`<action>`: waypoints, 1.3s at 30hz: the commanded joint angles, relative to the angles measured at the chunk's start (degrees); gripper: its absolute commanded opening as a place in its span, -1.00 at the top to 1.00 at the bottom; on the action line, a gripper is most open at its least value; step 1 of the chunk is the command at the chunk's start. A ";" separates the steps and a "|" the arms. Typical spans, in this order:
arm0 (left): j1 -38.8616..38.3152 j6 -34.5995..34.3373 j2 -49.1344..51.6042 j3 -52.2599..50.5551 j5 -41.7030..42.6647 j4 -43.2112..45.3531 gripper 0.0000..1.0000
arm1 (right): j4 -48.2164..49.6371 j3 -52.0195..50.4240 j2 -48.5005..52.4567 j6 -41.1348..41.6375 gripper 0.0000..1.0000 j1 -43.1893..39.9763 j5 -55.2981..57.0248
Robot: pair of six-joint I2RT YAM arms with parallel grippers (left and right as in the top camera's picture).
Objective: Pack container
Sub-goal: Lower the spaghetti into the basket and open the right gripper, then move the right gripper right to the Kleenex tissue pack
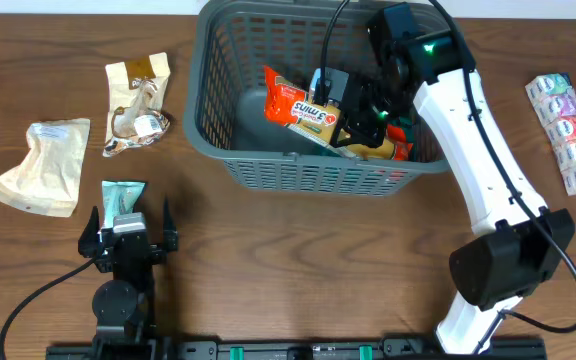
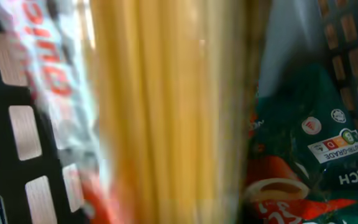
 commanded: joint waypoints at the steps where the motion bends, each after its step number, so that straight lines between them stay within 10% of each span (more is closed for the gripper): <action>1: 0.28 0.31 -0.35 -1.70 -1.07 -1.01 -0.97 | 0.42 0.66 -1.22 0.11 -0.56 0.28 -4.26; 4: 0.28 0.31 -0.35 -1.70 -1.07 -1.01 -0.97 | 0.76 0.68 -1.25 0.15 -0.88 0.28 -4.28; 13: 0.28 0.31 -0.35 -1.70 -1.07 -1.01 -0.97 | 2.99 3.89 -2.34 7.21 -0.98 -1.38 -3.82; 24: 0.28 0.31 -0.35 -1.70 -1.07 -1.01 -0.97 | -0.07 26.45 -8.70 45.48 -0.99 -14.49 35.08; 39: 0.28 0.31 -0.35 -1.70 -1.07 -1.01 -0.97 | -10.05 21.66 -9.68 50.95 -0.99 -43.98 40.79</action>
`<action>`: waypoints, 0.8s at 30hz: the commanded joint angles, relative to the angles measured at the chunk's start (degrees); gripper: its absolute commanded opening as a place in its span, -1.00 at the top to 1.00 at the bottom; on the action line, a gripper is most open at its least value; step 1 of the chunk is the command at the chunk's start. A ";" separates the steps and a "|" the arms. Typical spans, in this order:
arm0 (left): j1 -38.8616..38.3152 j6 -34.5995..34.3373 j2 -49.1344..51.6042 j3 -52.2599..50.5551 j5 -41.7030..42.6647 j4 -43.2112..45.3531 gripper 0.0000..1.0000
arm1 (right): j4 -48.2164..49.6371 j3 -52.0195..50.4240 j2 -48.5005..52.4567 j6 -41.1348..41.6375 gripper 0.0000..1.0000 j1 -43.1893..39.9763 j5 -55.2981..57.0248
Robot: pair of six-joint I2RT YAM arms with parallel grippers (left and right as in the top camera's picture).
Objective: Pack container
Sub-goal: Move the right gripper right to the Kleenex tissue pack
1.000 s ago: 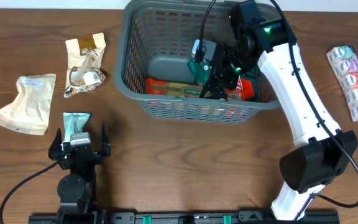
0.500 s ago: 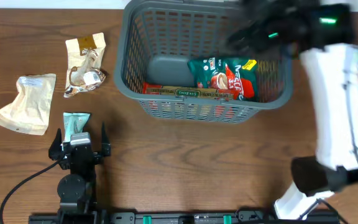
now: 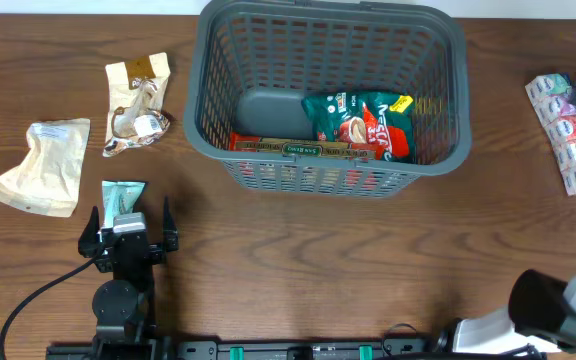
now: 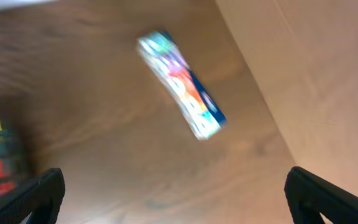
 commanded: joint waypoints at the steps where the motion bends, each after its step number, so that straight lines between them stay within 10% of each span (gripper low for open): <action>1: 0.28 0.31 -0.35 -1.70 -1.05 -1.01 -0.97 | 0.46 -3.39 1.42 4.52 -0.99 -5.55 2.51; 24: 0.28 0.31 -0.35 -1.70 -1.05 -1.01 -0.97 | 27.17 -33.66 9.77 -14.82 -0.98 -16.55 -18.67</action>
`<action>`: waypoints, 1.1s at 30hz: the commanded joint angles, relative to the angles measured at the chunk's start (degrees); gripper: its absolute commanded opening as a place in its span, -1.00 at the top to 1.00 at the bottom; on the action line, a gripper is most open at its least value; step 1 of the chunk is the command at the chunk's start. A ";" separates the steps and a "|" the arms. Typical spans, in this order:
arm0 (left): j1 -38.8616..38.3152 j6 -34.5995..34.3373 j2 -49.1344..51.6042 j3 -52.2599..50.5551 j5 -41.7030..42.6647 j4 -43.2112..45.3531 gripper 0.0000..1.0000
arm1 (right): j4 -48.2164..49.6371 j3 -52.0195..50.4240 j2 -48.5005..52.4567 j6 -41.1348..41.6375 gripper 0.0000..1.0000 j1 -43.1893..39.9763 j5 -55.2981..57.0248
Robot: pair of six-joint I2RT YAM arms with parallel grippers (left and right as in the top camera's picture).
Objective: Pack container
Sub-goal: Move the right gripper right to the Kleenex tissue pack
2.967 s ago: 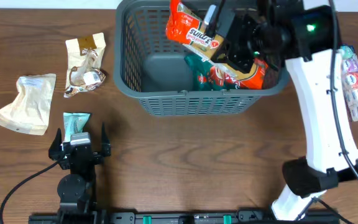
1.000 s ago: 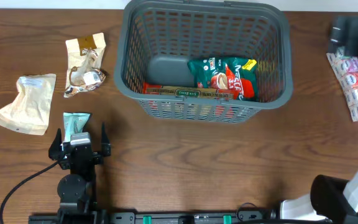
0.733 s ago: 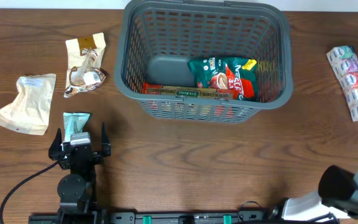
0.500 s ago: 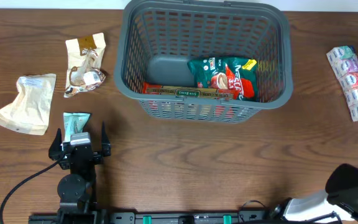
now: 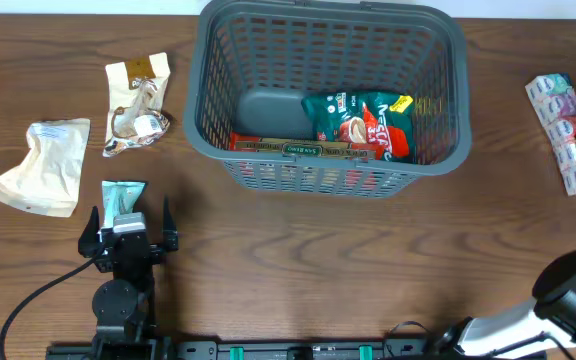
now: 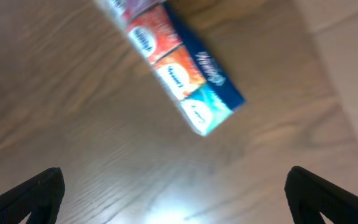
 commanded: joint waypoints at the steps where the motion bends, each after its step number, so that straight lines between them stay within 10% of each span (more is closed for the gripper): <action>1: 0.28 0.31 -0.35 -1.70 -1.07 -1.01 -0.97 | 0.11 -0.52 4.94 -5.22 -0.99 -0.09 -4.98; 33: 0.28 0.31 -0.35 -1.70 -1.07 -1.01 -0.97 | 2.36 16.68 13.57 -12.85 -0.99 -2.21 -0.33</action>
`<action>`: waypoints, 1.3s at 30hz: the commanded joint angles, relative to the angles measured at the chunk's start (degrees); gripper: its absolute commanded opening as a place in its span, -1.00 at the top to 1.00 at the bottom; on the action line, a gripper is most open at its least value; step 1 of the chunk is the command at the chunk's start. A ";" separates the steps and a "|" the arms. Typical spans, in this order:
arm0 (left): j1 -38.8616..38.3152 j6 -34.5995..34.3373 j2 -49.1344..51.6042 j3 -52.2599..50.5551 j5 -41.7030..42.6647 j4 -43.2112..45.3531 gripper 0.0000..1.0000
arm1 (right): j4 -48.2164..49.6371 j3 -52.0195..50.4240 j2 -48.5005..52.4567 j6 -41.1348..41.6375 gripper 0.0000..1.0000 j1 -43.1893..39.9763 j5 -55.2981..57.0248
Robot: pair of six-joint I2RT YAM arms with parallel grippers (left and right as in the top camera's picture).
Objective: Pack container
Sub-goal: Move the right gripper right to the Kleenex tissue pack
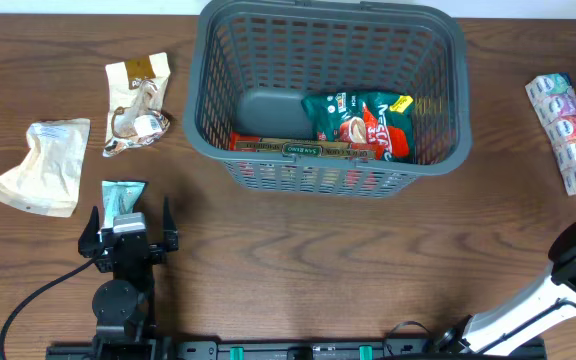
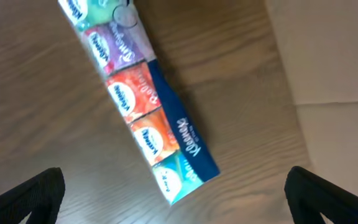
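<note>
The grey basket [image 1: 330,90] holds a green packet [image 1: 360,122] and a long pasta packet [image 1: 308,149] lying against its near wall. A multicolour tissue multipack [image 2: 143,107] lies on the table at the far right [image 1: 566,132]. My right gripper [image 2: 178,198] hovers open above it with nothing between the fingers; only a dark sliver of it shows overhead at the right edge. My left gripper [image 1: 128,213] rests open at the front left, a teal packet [image 1: 123,196] lying at its fingertips.
A brown-and-white snack packet [image 1: 137,106] and a beige pouch [image 1: 38,166] lie left of the basket. The table's right edge [image 2: 284,74] runs close beside the tissue pack. My right arm's base stands at the front right.
My right gripper, still open, has shifted along the tissue multipack toward the table's far side. More of the pack's length now shows beneath it. The left arm has not moved.
My right gripper was inside the basket, with the pasta packet against it. Then the packet lay in the basket at the near wall and the gripper was open out at the far right. It was then over the tissue multipack, where it still hovers.
</note>
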 commanded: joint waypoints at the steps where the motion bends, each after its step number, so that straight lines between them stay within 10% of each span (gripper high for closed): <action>1: 0.28 0.31 -0.35 -1.70 -1.05 -1.01 -0.97 | 0.72 0.55 0.74 -2.40 -0.99 -0.81 -0.09; 39: 0.28 0.31 -0.35 -1.70 -1.05 -1.01 -0.97 | -4.70 -0.55 16.31 -3.19 -0.76 -0.35 -17.00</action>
